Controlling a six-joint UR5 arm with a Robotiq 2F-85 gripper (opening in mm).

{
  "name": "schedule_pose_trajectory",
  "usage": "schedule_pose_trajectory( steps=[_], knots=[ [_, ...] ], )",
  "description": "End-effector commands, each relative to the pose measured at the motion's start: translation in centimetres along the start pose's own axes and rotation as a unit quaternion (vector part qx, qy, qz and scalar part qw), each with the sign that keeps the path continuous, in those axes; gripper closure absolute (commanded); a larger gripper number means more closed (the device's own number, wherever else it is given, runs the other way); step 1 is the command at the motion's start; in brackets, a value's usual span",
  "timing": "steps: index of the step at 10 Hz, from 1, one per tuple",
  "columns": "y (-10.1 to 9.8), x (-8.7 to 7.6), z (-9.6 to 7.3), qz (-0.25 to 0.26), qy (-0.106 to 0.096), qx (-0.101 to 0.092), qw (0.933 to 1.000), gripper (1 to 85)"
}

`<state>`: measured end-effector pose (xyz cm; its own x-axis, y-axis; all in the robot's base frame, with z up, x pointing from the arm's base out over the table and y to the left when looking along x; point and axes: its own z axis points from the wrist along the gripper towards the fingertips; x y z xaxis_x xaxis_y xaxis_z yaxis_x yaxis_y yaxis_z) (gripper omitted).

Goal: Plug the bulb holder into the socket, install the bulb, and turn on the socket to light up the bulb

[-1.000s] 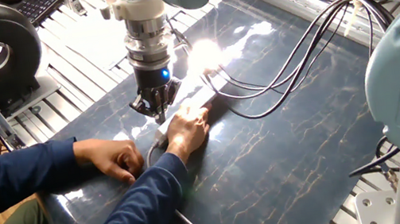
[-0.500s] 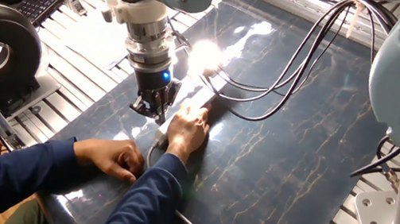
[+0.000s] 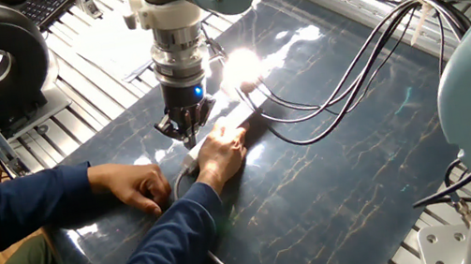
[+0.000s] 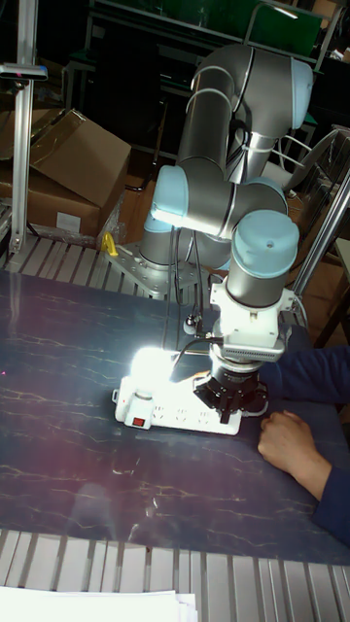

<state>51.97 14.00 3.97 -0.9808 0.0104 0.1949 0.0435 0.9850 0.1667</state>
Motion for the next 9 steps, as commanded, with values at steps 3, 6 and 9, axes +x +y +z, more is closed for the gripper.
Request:
schedule_pose_trajectory(
  steps=[3,6,9],
  knots=[
    [1.6,0.3,-2.0,0.015,0.049,0.015,0.9986,84.3],
    [-1.5,-4.5,-4.5,-0.050,-0.007,0.068,0.9964,84.3],
    [-3.9,-7.9,-10.7,-0.075,-0.020,0.108,0.9910,84.3]
  ],
)
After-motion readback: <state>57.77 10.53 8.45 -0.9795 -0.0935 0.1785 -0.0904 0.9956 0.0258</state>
